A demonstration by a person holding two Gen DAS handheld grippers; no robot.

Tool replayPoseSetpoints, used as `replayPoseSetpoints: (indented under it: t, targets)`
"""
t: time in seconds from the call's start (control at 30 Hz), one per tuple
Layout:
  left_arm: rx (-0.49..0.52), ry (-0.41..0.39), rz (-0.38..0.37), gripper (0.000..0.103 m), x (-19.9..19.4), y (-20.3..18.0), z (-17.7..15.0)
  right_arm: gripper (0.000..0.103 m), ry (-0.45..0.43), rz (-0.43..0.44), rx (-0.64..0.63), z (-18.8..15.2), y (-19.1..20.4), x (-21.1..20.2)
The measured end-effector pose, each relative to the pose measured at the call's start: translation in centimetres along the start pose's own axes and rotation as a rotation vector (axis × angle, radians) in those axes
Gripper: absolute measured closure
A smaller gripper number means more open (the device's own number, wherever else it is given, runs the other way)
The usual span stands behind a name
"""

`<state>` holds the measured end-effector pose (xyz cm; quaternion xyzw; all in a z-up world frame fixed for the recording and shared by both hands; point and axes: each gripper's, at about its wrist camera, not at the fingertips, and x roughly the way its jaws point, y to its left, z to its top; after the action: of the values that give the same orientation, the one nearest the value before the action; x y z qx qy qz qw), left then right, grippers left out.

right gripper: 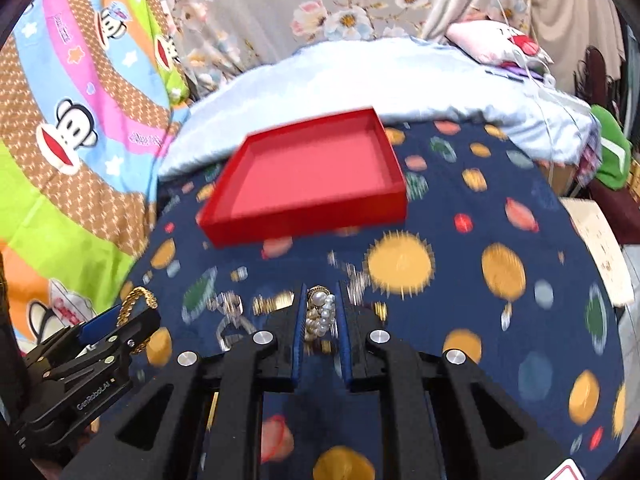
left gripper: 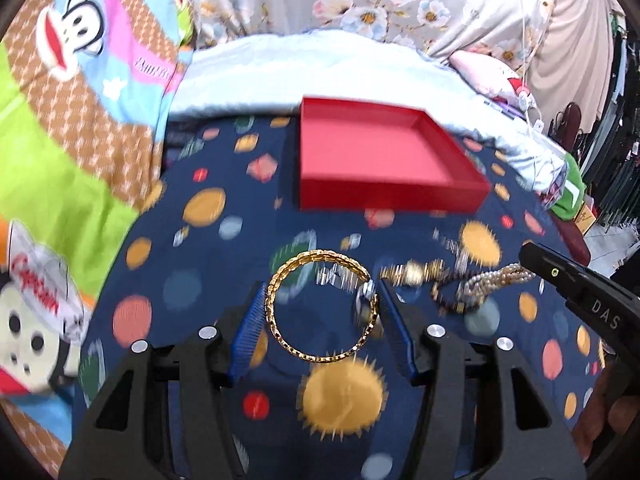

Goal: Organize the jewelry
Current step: 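Lift the gold bangle with the left gripper while the right carries pearls over the red tray, then open the left gripper over the tray while the right releases the pearl bracelet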

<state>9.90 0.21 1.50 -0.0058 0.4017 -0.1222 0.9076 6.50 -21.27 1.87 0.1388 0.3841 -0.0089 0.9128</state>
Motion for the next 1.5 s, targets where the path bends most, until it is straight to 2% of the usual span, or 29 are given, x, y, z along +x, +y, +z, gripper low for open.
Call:
replayPoseSetpoints:
  t: [0.23, 0.37, 0.47, 0.6, 0.73, 0.83, 0.9, 0.93, 1.0, 1.03, 1.13, 1.27, 1.4, 1.5]
  targets:
    - [0.018, -0.052, -0.059, 0.049, 3.4, -1.0, 8.1, 0.090, -0.074, 0.031, -0.040, 8.3, -0.7, 2.8]
    - [0.053, -0.092, -0.030, 0.049, 6.9, -2.3, 12.9, 0.090, -0.083, 0.050, -0.055, 13.2, -0.9, 6.6]
    - [0.051, -0.078, -0.041, 0.049, 10.0, -2.8, 15.7, 0.090, -0.060, 0.074, -0.050, 16.6, -1.3, 10.5]
    - [0.030, -0.013, -0.077, 0.049, 14.9, -3.0, 18.5, 0.090, -0.022, 0.066, -0.044, 19.1, -1.8, 14.9]
    - [0.025, 0.030, -0.070, 0.049, 19.0, -3.1, 19.9, 0.090, 0.015, 0.043, -0.058, 20.2, -2.1, 18.3]
    - [0.032, 0.044, -0.069, 0.049, 20.6, -3.3, 20.4, 0.090, 0.036, 0.019, -0.062, 20.8, -2.4, 20.5]
    - [0.033, 0.042, -0.060, 0.049, 21.5, -3.4, 20.7, 0.085, 0.056, 0.018, -0.078, 21.0, -2.5, 21.7]
    - [0.031, 0.047, -0.052, 0.043, 21.8, -3.4, 20.7, 0.084, 0.048, 0.000, -0.092, 21.1, -2.4, 21.8]
    - [0.030, 0.044, -0.028, 0.025, 22.2, -3.5, 21.0, 0.073, 0.006, -0.048, -0.122, 21.3, -2.0, 21.3]
    - [0.032, 0.020, -0.005, 0.024, 21.9, -3.4, 21.1, 0.065, -0.019, -0.066, -0.136, 21.3, -1.8, 20.6]
    - [0.058, -0.021, 0.022, 0.023, 20.5, -3.4, 21.3, 0.063, -0.076, -0.065, -0.132, 21.4, -1.7, 17.8]
    - [0.041, -0.064, 0.047, 0.023, 16.5, -2.2, 20.8, 0.057, -0.100, -0.030, -0.097, 20.6, -1.9, 13.5]
    - [0.056, -0.061, 0.114, 0.023, 12.7, -1.0, 18.5, 0.048, -0.109, -0.015, -0.092, 17.2, -2.2, 8.2]
    - [0.044, -0.059, 0.100, 0.023, 10.1, 0.3, 16.0, 0.047, -0.090, -0.003, -0.086, 13.7, -2.5, 5.4]
